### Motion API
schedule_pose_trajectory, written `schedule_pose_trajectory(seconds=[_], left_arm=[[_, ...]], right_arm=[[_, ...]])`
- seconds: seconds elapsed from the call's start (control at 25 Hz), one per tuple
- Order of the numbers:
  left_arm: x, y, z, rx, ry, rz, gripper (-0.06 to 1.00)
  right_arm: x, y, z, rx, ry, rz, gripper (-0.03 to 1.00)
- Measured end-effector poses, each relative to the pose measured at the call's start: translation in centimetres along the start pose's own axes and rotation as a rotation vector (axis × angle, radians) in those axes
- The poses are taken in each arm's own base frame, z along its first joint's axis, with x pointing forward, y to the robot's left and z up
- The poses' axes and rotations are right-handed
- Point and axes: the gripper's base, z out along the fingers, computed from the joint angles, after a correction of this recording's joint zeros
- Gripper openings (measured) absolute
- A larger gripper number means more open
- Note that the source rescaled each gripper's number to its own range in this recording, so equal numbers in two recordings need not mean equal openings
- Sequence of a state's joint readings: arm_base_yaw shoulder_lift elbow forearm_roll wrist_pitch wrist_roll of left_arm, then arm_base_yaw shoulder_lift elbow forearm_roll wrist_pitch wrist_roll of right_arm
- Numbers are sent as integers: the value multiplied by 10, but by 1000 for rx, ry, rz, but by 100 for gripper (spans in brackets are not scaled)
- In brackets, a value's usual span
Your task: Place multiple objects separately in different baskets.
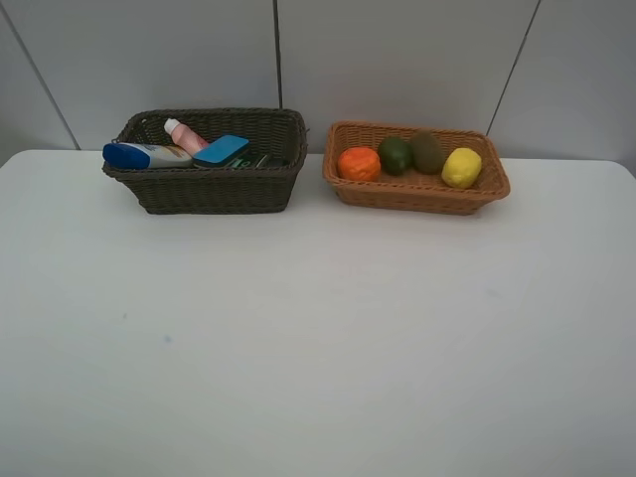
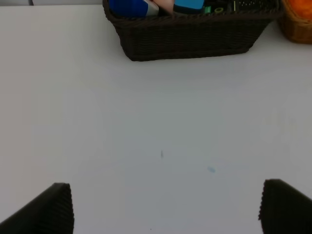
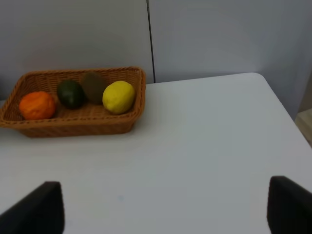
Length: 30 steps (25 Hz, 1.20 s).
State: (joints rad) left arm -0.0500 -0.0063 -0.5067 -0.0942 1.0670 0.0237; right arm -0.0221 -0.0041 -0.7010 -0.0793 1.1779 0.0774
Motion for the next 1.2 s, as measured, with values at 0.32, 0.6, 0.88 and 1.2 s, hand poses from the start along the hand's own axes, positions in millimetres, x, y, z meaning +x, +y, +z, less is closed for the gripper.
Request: schedule_pose_trajectory(seconds=[0.32,0.6,0.88,1.2], left_arm=[[0,0,0,0,0,0,100],[0,0,0,0,0,0,100],[0,0,0,0,0,0,100],[0,0,0,0,0,0,100]], right_arm=[[23,4,38,-16,81,-13,98],[25,4,41,-19,78,-25,98],[25,4,41,-20,78,-26,98],[25,4,41,-20,78,-26,98]])
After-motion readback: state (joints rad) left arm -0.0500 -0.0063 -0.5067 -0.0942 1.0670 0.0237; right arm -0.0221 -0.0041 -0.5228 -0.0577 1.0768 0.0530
